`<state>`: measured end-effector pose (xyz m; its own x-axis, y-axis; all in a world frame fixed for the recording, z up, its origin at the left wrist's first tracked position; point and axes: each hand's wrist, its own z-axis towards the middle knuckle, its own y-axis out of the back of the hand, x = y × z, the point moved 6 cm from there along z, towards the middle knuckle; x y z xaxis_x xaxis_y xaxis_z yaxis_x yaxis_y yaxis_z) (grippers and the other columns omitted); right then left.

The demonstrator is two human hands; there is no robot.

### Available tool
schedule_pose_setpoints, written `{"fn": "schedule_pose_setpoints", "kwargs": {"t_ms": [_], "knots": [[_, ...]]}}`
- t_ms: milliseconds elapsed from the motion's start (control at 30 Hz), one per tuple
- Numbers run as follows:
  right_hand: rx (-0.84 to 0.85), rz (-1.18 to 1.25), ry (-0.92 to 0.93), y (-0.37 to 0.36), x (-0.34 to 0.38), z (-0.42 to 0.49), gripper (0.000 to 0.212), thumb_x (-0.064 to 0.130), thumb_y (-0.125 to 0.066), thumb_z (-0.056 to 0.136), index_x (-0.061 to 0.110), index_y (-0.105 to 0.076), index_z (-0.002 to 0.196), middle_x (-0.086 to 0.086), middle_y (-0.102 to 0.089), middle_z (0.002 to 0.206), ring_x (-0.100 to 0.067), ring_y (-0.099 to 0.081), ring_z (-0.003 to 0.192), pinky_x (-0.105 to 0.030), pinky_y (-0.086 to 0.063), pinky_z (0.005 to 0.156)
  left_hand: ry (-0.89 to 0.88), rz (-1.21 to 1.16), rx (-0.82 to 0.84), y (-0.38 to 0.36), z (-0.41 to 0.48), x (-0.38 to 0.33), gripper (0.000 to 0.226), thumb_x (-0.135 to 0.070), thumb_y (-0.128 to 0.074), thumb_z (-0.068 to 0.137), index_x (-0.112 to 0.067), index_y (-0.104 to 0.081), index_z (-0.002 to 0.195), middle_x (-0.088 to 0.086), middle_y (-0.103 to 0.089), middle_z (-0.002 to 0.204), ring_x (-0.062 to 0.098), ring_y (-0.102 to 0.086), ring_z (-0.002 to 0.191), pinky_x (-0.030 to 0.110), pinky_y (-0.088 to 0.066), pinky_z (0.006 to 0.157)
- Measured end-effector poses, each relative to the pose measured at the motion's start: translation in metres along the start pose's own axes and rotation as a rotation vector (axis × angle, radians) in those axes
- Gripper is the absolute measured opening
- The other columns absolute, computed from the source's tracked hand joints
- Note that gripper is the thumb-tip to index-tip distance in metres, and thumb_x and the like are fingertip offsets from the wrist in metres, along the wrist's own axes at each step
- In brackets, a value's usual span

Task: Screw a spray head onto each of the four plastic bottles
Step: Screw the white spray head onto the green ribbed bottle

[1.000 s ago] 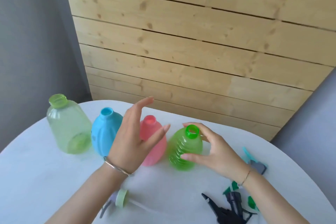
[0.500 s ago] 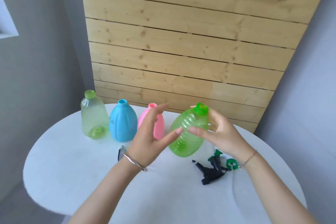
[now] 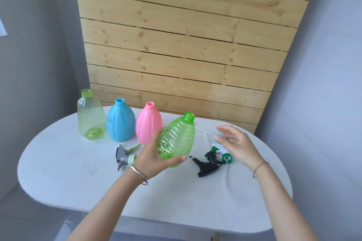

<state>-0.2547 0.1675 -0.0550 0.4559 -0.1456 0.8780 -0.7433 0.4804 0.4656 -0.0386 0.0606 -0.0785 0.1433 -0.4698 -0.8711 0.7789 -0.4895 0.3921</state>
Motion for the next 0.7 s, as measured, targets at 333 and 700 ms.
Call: {"fn": "schedule_pose_setpoints", "kwargs": {"t_ms": [333,700], "knots": [[-0.151,-0.190,-0.284,0.024,-0.089,0.012,0.041,0.038,-0.075,0.075,0.016,-0.061,0.107,-0.005,-0.058,0.118,-0.018,-0.053,0.106,-0.027,-0.038,0.085,0.025,-0.002,-0.019,-0.013,0.006,0.010,0.072,-0.029,-0.085,0.062,-0.025,-0.043,0.121,-0.019,-0.057,0.108,-0.026,-0.050,0.092,-0.007,-0.035,0.070],[-0.085,-0.210,-0.466,0.012,-0.096,0.012,0.063,0.045,-0.078,0.066,0.021,-0.022,0.050,0.002,-0.020,0.055,-0.016,-0.021,0.047,-0.028,-0.013,0.047,0.049,-0.019,0.009,-0.032,0.009,0.008,0.074,-0.043,-0.082,0.057,-0.026,-0.044,0.118,-0.016,-0.058,0.107,-0.022,-0.052,0.092,-0.005,-0.037,0.069]]}}
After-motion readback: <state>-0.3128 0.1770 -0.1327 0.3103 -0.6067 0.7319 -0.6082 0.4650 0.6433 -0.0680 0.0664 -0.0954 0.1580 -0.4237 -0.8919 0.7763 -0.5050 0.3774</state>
